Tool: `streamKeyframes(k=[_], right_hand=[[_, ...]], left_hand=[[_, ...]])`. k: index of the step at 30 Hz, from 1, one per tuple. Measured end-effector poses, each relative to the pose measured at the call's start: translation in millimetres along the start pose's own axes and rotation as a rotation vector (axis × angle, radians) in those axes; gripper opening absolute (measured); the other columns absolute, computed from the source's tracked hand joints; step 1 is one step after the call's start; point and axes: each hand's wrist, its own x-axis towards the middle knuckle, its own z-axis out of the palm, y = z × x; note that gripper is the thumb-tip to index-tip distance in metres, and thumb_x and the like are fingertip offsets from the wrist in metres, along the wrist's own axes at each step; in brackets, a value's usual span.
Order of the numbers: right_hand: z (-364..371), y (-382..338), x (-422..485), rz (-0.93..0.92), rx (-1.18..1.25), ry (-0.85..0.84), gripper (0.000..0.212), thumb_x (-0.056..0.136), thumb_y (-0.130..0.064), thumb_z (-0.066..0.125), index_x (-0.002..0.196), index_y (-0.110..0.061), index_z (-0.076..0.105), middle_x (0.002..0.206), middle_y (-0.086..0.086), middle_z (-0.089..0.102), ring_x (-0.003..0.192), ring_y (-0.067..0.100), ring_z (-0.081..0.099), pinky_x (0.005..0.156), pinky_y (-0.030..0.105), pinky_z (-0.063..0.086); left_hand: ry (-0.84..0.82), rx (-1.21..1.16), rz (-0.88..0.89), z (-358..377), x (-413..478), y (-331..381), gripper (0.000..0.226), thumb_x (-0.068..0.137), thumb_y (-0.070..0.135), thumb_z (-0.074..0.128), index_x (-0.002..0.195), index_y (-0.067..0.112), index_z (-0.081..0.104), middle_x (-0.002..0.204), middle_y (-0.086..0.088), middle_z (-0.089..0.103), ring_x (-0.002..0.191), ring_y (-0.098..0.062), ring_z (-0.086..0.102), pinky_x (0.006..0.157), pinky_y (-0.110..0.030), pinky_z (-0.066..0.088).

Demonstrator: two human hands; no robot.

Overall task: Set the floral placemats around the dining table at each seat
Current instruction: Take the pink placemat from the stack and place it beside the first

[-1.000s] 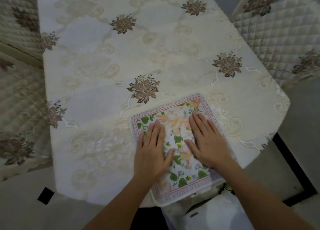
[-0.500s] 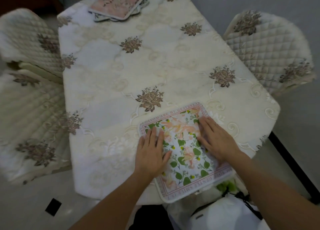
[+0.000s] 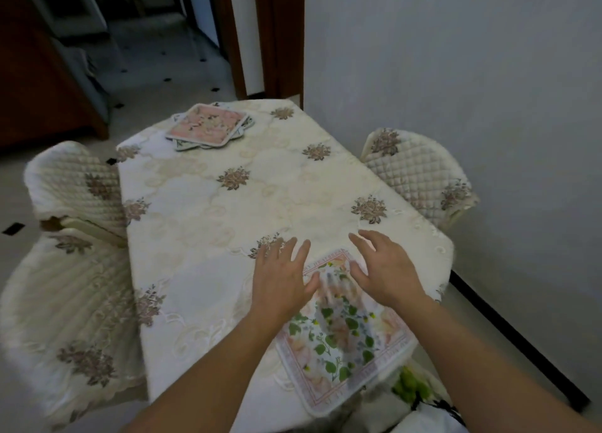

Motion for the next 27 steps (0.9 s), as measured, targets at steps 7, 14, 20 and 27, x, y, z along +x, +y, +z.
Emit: streamKeyframes(k=[7, 14, 20, 27], right_hand=[[-38, -14, -18, 0.089, -0.13, 0.099, 0.055, 0.09, -0.045, 0.046, 0.134, -0.015, 0.057, 0.132, 0.011, 0.061, 0.123, 0.03, 0.056, 0.096, 0.045, 0.048], [-53, -7, -38, 0.165, -0.164, 0.085, 0.056, 0.089, -0.046, 0.041, 0.132, -0.015, 0.059, 0.129, 0.011, 0.064, 0.122, 0.03, 0.057, 0.097, 0.045, 0.048], [-39, -26, -34, 0.116, -0.116, 0.091, 0.053, 0.088, -0.045, 0.049, 0.13, -0.015, 0.062, 0.126, 0.011, 0.066, 0.119, 0.03, 0.06, 0.093, 0.045, 0.051], [-12, -93, -8, -0.035, -0.017, 0.038, 0.052, 0.086, -0.043, 0.046, 0.127, -0.016, 0.063, 0.121, 0.007, 0.068, 0.114, 0.028, 0.063, 0.089, 0.043, 0.053]], left_hand=[[0.101, -0.011, 0.121, -29, 9, 23, 0.07, 0.089, 0.065, 0.035, 0.148, 0.029, 0.037, 0.152, -0.001, 0.044, 0.142, -0.026, 0.037, 0.119, -0.051, 0.024], [0.107, -0.06, 0.137, -35, 8, 41, 0.068, 0.091, 0.064, 0.035, 0.15, 0.029, 0.035, 0.154, 0.001, 0.041, 0.143, -0.024, 0.035, 0.12, -0.049, 0.022], [0.117, -0.059, 0.083, -35, -2, 20, 0.067, 0.089, 0.064, 0.036, 0.145, 0.028, 0.042, 0.149, 0.0, 0.049, 0.138, -0.026, 0.042, 0.117, -0.049, 0.028], [0.135, -0.033, -0.093, -32, -35, -46, 0.064, 0.086, 0.061, 0.042, 0.139, 0.027, 0.052, 0.139, 0.0, 0.059, 0.129, -0.026, 0.052, 0.111, -0.048, 0.035]])
